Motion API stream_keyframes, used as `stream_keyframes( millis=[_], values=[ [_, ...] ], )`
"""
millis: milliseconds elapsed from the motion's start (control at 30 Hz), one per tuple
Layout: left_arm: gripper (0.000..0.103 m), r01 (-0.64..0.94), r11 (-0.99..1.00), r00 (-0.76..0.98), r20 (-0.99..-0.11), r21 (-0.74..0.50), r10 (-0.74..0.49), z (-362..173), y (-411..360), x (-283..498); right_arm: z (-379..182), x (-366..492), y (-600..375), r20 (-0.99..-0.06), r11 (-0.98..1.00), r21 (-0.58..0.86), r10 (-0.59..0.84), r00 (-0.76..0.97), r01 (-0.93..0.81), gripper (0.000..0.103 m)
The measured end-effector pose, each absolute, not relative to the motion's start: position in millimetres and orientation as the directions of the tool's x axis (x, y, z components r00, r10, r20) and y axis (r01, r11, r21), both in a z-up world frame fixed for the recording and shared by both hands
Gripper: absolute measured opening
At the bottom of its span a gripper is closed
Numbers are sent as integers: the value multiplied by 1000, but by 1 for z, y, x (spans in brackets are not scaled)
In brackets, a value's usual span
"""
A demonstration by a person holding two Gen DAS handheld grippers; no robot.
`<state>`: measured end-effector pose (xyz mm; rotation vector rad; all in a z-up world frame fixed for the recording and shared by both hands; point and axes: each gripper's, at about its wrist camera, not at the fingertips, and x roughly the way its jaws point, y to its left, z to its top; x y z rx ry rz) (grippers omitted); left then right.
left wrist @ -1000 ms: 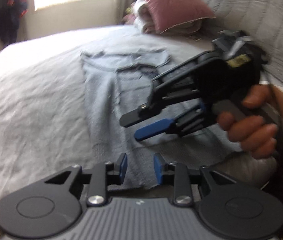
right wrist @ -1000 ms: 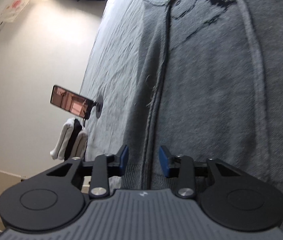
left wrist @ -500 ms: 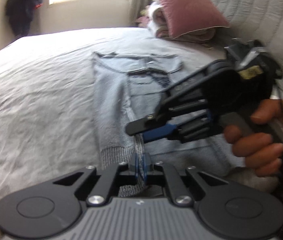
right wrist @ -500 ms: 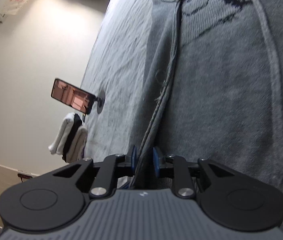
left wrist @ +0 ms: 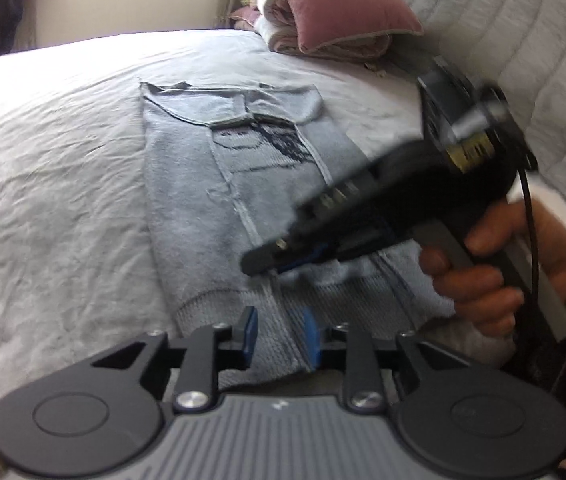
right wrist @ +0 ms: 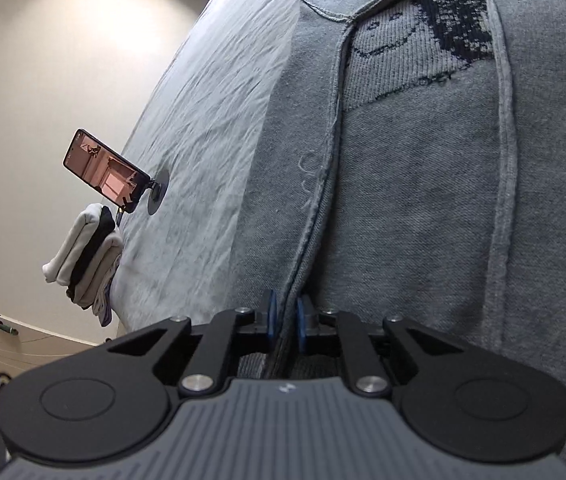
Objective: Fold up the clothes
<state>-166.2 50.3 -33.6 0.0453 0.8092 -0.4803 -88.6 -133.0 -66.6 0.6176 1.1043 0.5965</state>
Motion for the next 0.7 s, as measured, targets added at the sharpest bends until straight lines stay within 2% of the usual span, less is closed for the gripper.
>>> stream_keyframes(
  millis=[200,267,300,467,533,600,700],
  values=[
    [26,399,901,571,-724,-169,-388,-42,63,-146,-68,-94,-141,-627,690,712,708,324,-132,7],
    [26,397,897,557,-727,-192,-402,-46,67,-147,-69,-96,-144,-620,681,722,717,318,-126,11],
    [26,398,896,556,-726,-195,-405,-46,68,-148,-70,-97,-144,-613,669,733,726,310,-118,18],
    [26,406,894,565,-716,-191,-410,-41,73,-151,-72,-99,-139,-594,638,762,757,273,-110,19],
    [26,410,892,569,-712,-189,-412,-39,74,-152,-69,-101,-134,-602,649,749,751,273,-135,17],
    [26,413,891,573,-708,-187,-414,-37,76,-153,-63,-105,-131,-607,660,734,743,282,-160,9],
    [26,418,890,578,-701,-185,-417,-34,79,-155,-50,-111,-132,-594,655,727,750,293,-204,8]
  ],
)
